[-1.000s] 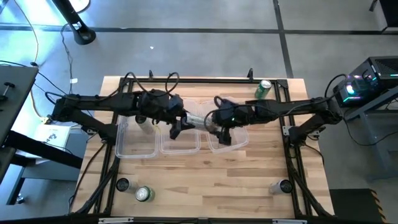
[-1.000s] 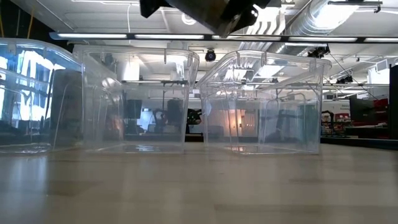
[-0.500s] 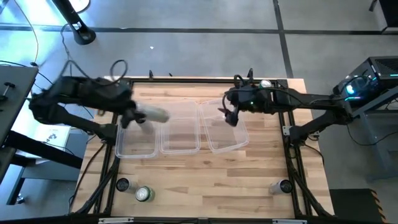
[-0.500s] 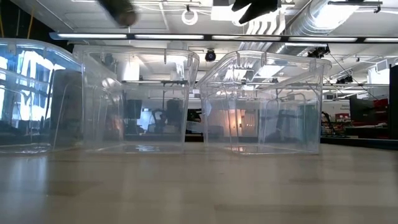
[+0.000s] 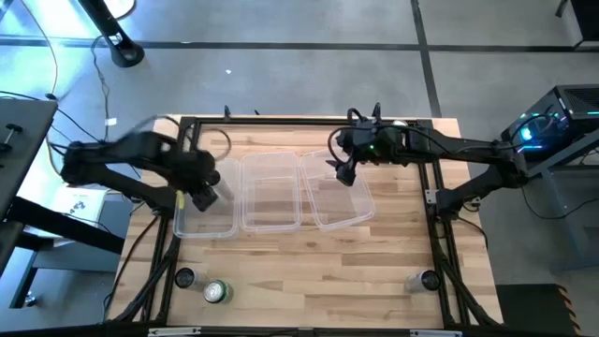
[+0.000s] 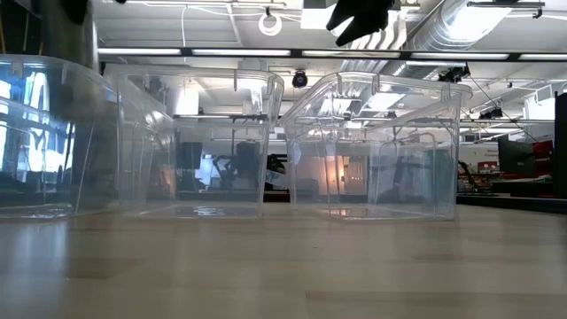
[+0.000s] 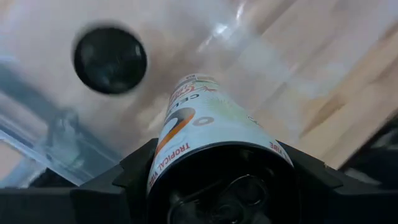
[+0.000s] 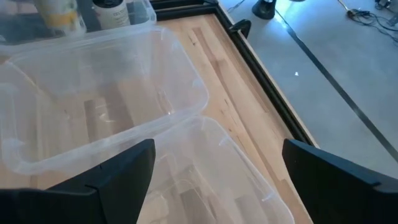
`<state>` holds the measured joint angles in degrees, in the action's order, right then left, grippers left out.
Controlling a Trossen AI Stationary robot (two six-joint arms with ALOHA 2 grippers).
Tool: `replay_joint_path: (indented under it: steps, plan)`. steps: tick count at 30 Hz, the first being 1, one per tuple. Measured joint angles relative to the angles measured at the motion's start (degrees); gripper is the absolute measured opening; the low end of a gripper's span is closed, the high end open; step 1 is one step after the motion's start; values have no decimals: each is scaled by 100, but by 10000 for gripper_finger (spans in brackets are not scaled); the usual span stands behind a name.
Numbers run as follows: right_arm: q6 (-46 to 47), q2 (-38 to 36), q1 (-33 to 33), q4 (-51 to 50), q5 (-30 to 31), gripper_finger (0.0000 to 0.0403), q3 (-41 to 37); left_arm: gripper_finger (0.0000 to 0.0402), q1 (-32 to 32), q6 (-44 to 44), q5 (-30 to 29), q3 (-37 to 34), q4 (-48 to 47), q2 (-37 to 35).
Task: Sort soda cans
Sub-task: Put the white-yellow soda can into the left transparent container
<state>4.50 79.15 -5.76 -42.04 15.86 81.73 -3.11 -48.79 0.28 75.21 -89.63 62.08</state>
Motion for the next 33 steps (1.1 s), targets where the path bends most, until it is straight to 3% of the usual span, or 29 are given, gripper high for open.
replay_joint_path:
  steps: [7, 17, 21, 28, 30, 33]
  plan:
    - [-1, 0, 0, -13, -1, 346, 0, 237, -29, -166, -332, -795, 223, -4]
    - [8, 0, 0, -13, 0, 346, -4, 237, -29, -366, -168, -1896, 960, -10]
    - [58, 2, 0, -13, 0, 346, -4, 237, -31, -409, -77, -1955, 1431, -15]
    - [107, 2, 0, -13, 0, 346, -4, 238, -29, -140, -104, -1958, 1405, -8]
    - [112, 2, 0, -13, -1, 346, -4, 265, -31, -120, -209, -1958, 1356, -4]
    - [125, 2, 0, -13, 0, 346, -4, 336, -29, -175, -468, -1955, 1264, 0]
